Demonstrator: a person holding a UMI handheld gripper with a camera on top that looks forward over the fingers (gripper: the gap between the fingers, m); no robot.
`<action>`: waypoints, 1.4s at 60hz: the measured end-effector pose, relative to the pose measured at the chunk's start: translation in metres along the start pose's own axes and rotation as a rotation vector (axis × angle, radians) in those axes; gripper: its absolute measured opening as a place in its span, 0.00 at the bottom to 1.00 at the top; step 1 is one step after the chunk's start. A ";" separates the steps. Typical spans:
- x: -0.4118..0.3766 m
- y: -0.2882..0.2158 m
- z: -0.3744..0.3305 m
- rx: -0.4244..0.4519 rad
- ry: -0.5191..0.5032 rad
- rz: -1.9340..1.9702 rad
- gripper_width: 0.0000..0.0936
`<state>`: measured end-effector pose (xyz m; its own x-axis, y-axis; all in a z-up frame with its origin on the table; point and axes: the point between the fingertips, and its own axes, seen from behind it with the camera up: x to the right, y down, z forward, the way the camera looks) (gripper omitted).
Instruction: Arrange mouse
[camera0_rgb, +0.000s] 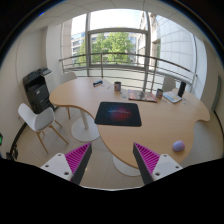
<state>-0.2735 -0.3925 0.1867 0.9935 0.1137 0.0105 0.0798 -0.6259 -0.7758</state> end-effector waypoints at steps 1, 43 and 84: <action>0.001 0.001 0.000 -0.002 0.003 0.002 0.91; 0.333 0.143 0.116 -0.044 0.227 0.106 0.90; 0.388 0.081 0.228 -0.002 0.246 0.193 0.60</action>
<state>0.1002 -0.2231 -0.0157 0.9802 -0.1975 0.0155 -0.1125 -0.6196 -0.7768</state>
